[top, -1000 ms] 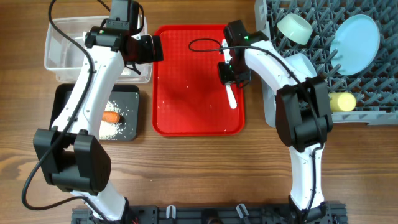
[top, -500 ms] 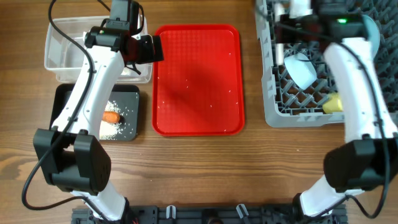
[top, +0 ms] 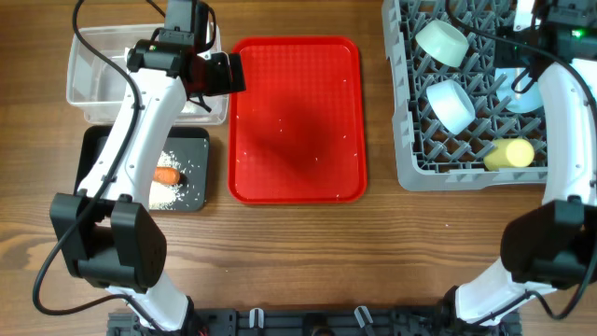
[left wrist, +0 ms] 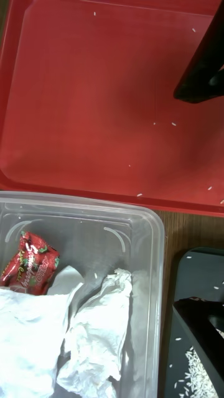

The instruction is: Sort waste into correct bins and load items into the dishwasher rack

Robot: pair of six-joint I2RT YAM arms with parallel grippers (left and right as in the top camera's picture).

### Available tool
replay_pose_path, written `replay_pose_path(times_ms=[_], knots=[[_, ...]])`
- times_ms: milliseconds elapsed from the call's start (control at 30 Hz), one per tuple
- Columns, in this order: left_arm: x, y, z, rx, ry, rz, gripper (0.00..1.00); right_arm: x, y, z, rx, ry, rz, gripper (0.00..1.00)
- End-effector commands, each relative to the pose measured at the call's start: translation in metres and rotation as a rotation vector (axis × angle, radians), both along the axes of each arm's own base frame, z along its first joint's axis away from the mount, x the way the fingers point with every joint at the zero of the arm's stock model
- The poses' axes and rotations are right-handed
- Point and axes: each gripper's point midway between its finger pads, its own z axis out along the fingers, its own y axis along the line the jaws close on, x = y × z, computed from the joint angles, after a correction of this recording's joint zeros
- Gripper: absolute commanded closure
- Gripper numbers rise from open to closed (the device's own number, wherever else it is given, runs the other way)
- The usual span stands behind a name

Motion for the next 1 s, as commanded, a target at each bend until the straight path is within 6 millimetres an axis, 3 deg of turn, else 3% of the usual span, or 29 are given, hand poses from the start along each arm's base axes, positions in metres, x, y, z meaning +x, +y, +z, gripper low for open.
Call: replay_pose_path(times_ms=[0, 67, 100, 133, 167, 300, 367, 433, 467, 533, 567, 633, 700, 767, 833, 900, 967], knots=[[0.002, 0.002, 0.003, 0.012, -0.012, 0.002, 0.00, 0.001, -0.009, -0.047, -0.026, 0.121, 0.003, 0.96], [0.002, 0.002, 0.003, 0.012, -0.012, 0.002, 0.00, 0.001, -0.010, -0.053, -0.013, 0.130, -0.014, 0.95], [0.002, 0.002, 0.003, 0.012, -0.012, 0.002, 0.00, 0.001, -0.010, -0.053, -0.010, 0.129, -0.020, 0.85], [0.002, 0.002, 0.003, 0.012, -0.012, 0.002, 0.00, 0.002, -0.011, -0.052, -0.011, 0.124, -0.020, 0.82], [0.002, 0.002, 0.003, 0.012, -0.012, 0.002, 0.00, 0.003, -0.011, -0.052, -0.015, 0.119, -0.019, 0.68], [0.002, 0.002, 0.003, 0.012, -0.012, 0.002, 0.00, 0.003, -0.014, -0.049, -0.015, 0.107, -0.051, 0.60], [0.002, 0.002, 0.003, 0.012, -0.012, 0.002, 0.00, 0.004, -0.008, -0.038, 0.039, 0.069, -0.075, 0.57], [0.002, 0.002, 0.003, 0.012, -0.012, 0.002, 0.00, 0.006, 0.019, 0.001, 0.152, -0.027, 0.022, 0.45], [0.002, 0.002, 0.003, 0.012, -0.012, 0.002, 0.00, 0.004, 0.029, 0.030, 0.183, -0.101, 0.064, 0.35], [0.002, 0.002, 0.003, 0.012, -0.012, 0.002, 0.00, -0.018, 0.041, 0.098, 0.184, -0.254, 0.109, 0.14], [0.002, 0.002, 0.003, 0.012, -0.012, 0.002, 0.00, -0.033, 0.045, 0.122, 0.187, -0.307, 0.106, 0.00], [0.002, 0.002, 0.003, 0.012, -0.012, 0.002, 0.00, -0.074, 0.052, 0.172, 0.229, -0.424, 0.056, 0.00], [0.002, 0.002, 0.003, 0.012, -0.012, 0.002, 0.00, -0.101, 0.057, 0.204, 0.231, -0.513, 0.053, 0.00], [0.002, 0.002, 0.003, 0.012, -0.012, 0.002, 0.00, -0.118, 0.060, 0.223, 0.220, -0.566, 0.062, 0.00], [0.002, 0.002, 0.003, 0.012, -0.012, 0.002, 0.00, -0.125, 0.061, 0.230, 0.217, -0.585, 0.065, 0.00], [0.002, 0.002, 0.003, 0.012, -0.012, 0.002, 0.00, -0.125, 0.061, 0.227, 0.214, -0.575, 0.067, 0.00], [0.002, 0.002, 0.003, 0.012, -0.012, 0.002, 0.00, -0.125, 0.061, 0.211, 0.229, -0.512, 0.055, 0.00]])
